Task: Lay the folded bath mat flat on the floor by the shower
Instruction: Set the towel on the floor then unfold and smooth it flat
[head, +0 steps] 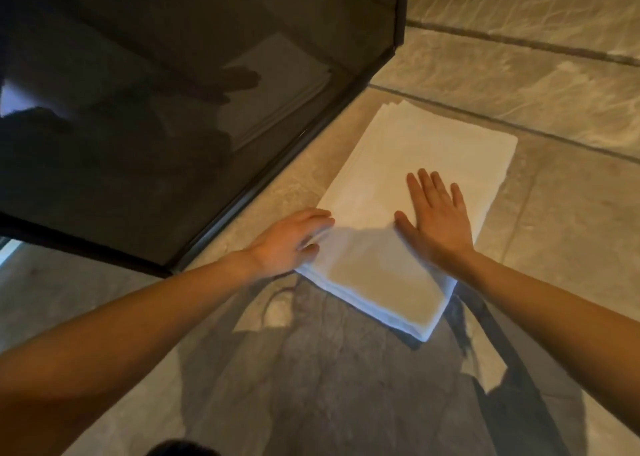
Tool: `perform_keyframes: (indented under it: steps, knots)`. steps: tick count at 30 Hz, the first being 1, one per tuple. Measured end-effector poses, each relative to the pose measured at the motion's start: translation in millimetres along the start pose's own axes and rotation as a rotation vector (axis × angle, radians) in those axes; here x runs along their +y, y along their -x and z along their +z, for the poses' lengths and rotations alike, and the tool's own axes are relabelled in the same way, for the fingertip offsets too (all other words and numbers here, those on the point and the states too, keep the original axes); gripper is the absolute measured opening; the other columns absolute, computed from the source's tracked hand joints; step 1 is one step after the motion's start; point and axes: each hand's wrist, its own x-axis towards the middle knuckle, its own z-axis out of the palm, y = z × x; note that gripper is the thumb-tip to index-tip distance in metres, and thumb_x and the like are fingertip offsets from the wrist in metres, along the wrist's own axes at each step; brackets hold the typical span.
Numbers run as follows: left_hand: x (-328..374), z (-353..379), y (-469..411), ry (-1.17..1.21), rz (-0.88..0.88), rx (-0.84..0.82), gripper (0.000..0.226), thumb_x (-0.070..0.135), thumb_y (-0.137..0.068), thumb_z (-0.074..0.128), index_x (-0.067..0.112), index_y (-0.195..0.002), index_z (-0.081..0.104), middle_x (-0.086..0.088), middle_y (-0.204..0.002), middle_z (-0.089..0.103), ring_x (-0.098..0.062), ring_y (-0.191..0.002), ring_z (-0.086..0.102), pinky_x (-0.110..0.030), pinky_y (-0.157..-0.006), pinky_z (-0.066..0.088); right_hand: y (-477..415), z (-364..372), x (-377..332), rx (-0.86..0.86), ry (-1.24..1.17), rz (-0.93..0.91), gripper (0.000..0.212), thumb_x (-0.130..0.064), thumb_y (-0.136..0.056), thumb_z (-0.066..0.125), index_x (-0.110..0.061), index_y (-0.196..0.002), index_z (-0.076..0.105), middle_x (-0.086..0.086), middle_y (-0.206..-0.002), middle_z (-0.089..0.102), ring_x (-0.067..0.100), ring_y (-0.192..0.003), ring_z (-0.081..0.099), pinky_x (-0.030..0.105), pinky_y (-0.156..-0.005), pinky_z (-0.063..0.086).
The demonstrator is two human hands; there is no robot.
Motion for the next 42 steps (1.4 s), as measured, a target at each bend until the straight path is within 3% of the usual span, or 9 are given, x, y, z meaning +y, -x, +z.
perform_keyframes:
  steps: [3,13,18,22,26,31,33,38,42]
  knots:
    - [-8,-4,18,0.145,-0.181,0.116,0.038,0.003,-0.086,0.067,0.010,-0.123,0.062,-0.006,-0.118,0.060,-0.024,-0.101,0.062,-0.035,-0.090,0.052,0,0,0,0.010,-0.001,0.005,0.073,-0.057,-0.094,0.023,-0.021,-0.156,0.013,0.005,-0.165,0.013,0.023,-0.152,0.007,0.045,-0.122,0.003]
    - [1,-1,24,0.445,-0.465,0.129,0.040,0.003,-0.081,0.073,0.010,-0.118,0.063,-0.010,-0.096,0.065,-0.023,-0.088,0.061,-0.034,-0.081,0.051,2,-8,-3,-0.010,-0.002,0.002,0.073,-0.057,-0.094,0.019,-0.020,-0.157,0.013,0.007,-0.165,0.012,0.024,-0.152,0.006,0.046,-0.122,0.003]
    - [7,-17,22,0.597,-0.458,0.126,0.041,-0.001,-0.080,0.072,0.018,-0.115,0.066,-0.003,-0.075,0.063,-0.016,-0.081,0.062,-0.009,-0.073,0.047,2,-7,-3,-0.018,0.019,0.010,0.074,-0.058,-0.094,0.016,-0.020,-0.157,0.012,0.006,-0.165,0.012,0.024,-0.152,0.006,0.046,-0.122,0.003]
    - [12,-21,19,0.538,-0.400,0.179,0.043,-0.005,-0.076,0.073,0.015,-0.114,0.067,-0.007,-0.106,0.066,-0.022,-0.094,0.061,-0.031,-0.083,0.053,2,-7,-3,-0.022,0.025,0.013,0.072,-0.057,-0.095,0.017,-0.020,-0.157,0.011,0.006,-0.165,0.011,0.024,-0.152,0.006,0.045,-0.123,0.003]
    - [15,-24,13,0.411,-0.338,0.158,0.048,-0.003,-0.073,0.072,0.018,-0.114,0.063,0.000,-0.119,0.061,-0.016,-0.106,0.056,-0.011,-0.066,0.047,2,-7,-3,-0.021,0.022,0.008,0.072,-0.057,-0.096,0.017,-0.020,-0.157,0.011,0.005,-0.165,0.011,0.024,-0.152,0.006,0.046,-0.123,0.003]
    - [24,-35,5,0.379,-0.277,-0.050,0.047,-0.005,-0.077,0.062,0.025,-0.114,0.061,0.013,-0.122,0.053,-0.009,-0.115,0.051,-0.015,-0.069,0.051,2,-7,-3,-0.013,0.017,0.003,0.071,-0.056,-0.096,0.019,-0.020,-0.157,0.013,0.006,-0.165,0.013,0.024,-0.152,0.007,0.046,-0.123,0.004]
    - [26,-43,0,0.528,-0.339,-0.201,0.047,-0.002,-0.083,0.055,0.030,-0.115,0.068,0.017,-0.128,0.052,-0.003,-0.114,0.051,-0.018,-0.078,0.052,2,-7,-3,-0.008,0.020,0.001,0.072,-0.057,-0.096,0.018,-0.020,-0.157,0.013,0.006,-0.165,0.013,0.024,-0.152,0.007,0.046,-0.123,0.004]
    - [25,-47,-8,0.729,-0.477,-0.337,0.049,0.001,-0.092,0.050,0.031,-0.129,0.064,0.010,-0.145,0.045,-0.027,-0.130,0.047,-0.043,-0.108,0.043,1,-9,-3,-0.039,0.013,-0.005,0.069,-0.055,-0.098,0.022,-0.020,-0.157,0.013,0.006,-0.165,0.013,0.024,-0.152,0.007,0.045,-0.123,0.005]
    - [30,-44,-8,0.771,-0.413,-0.346,0.050,0.001,-0.092,0.051,0.032,-0.129,0.064,0.013,-0.148,0.040,-0.025,-0.130,0.048,-0.050,-0.108,0.042,-21,-37,-16,0.014,-0.219,0.057,0.058,-0.045,-0.098,0.031,-0.026,-0.153,0.028,0.017,-0.139,0.050,0.036,-0.128,0.044,0.045,-0.105,0.033]
